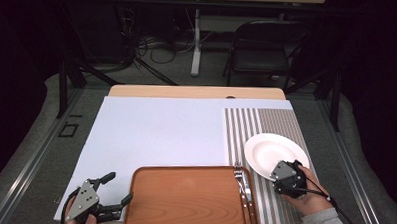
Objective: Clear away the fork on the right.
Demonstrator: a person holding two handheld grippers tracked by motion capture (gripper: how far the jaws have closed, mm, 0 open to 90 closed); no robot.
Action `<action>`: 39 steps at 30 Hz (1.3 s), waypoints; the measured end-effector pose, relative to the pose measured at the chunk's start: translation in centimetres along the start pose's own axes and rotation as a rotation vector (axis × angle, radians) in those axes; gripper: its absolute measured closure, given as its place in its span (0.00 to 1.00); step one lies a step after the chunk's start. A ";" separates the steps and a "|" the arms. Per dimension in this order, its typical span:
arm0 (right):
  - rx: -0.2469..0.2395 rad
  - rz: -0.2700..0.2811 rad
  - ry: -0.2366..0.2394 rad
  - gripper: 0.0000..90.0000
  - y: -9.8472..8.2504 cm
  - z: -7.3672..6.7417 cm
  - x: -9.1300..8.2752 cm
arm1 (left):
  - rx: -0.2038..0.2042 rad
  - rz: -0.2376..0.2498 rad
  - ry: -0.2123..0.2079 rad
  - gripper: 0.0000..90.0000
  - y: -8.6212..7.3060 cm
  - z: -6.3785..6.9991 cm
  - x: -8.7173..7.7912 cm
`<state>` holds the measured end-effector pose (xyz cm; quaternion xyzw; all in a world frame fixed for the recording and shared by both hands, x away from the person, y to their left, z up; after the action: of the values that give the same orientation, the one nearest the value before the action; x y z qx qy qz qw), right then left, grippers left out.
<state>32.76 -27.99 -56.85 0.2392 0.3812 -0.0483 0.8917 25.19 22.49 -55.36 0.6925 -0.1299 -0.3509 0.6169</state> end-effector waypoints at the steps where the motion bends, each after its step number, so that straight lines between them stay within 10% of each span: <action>1: -0.015 -0.027 0.008 0.49 0.0 0.0 -0.2 | -0.001 0.001 0.000 0.17 0.0 0.0 0.0; 39: -0.200 -0.057 0.086 0.87 0.6 -0.4 -0.5 | 0.001 0.002 0.000 0.17 0.0 0.0 -0.1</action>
<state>32.30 -27.36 -56.51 0.1402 0.4287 -0.0249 0.8922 25.17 22.54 -55.31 0.6928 -0.1309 -0.3502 0.6167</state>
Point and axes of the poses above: each handheld gripper's, and its own axes: x roughly forward along the jaws, y roughly out of its top, z roughly to its right, the point moved 6 cm from there along x, roughly forward along the jaws, and after that the axes turned 6 degrees about -x, right-handed, at the moved point
